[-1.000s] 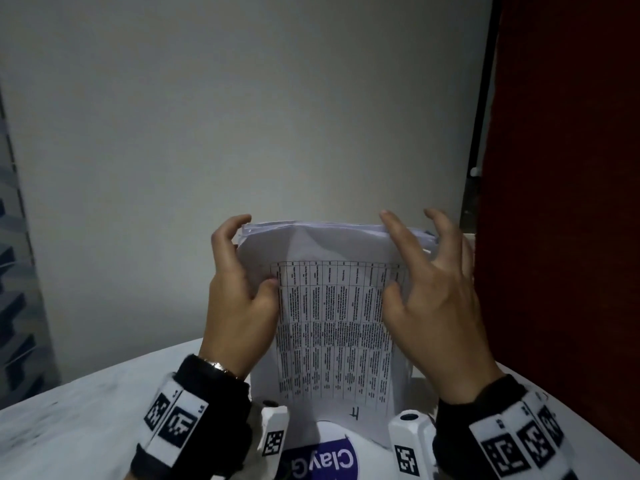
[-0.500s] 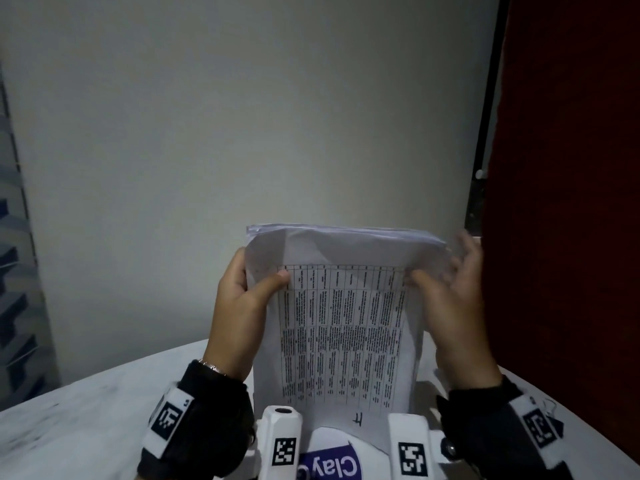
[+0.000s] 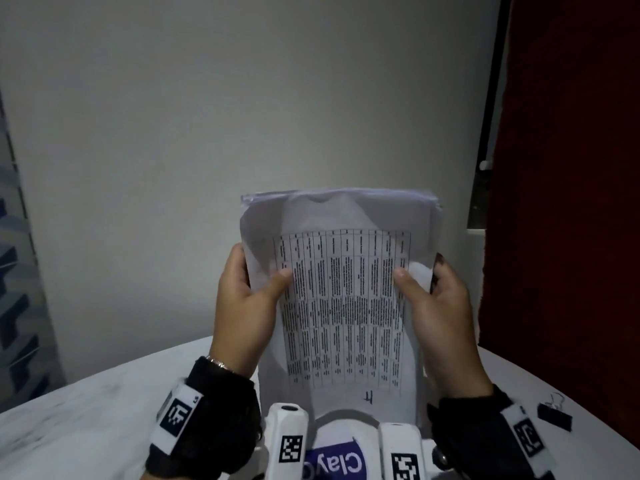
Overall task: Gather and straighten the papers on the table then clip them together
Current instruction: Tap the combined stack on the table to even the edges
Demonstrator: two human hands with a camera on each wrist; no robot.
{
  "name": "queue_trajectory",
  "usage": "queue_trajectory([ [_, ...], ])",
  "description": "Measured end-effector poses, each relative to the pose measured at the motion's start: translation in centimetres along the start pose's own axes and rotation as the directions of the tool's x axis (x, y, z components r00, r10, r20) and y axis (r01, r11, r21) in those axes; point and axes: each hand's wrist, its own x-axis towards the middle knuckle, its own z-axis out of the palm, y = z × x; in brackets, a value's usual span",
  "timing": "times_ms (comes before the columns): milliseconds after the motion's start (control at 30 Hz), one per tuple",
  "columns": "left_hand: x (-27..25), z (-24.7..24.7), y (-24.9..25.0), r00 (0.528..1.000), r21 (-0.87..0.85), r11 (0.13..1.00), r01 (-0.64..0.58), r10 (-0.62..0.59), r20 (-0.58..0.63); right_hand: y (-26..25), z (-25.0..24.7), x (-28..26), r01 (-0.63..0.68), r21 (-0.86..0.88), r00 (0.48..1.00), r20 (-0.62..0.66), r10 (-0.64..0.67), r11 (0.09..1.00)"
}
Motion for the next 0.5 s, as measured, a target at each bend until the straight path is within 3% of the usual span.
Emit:
queue_trajectory([
  [67,0.1,-0.2,-0.5,1.0,0.025,1.0,0.01,-0.01,-0.024,0.4,-0.2,0.1,-0.055,-0.011,0.998,0.003,0.055,0.998],
  [167,0.3,-0.7,-1.6,0.986,0.002,0.986,0.169,-0.169,-0.001,1.7,-0.6,0.3,-0.229,0.029,0.973,0.051,0.227,0.973],
  [267,0.5,-1.4,-2.7,0.954,-0.03,0.953,0.3,-0.3,0.023,3.1,-0.9,0.6,-0.314,0.085,0.948,0.079,0.308,0.946],
  [367,0.3,-1.3,-3.1,0.947,-0.062,0.945,0.321,-0.319,0.039,3.8,-0.5,0.4,-0.284,0.107,0.959,0.039,0.281,0.953],
  [500,0.4,-0.6,-2.7,0.965,-0.081,0.962,0.26,-0.257,0.055,4.1,0.1,0.3,-0.198,0.211,0.979,-0.013,0.205,0.957],
])
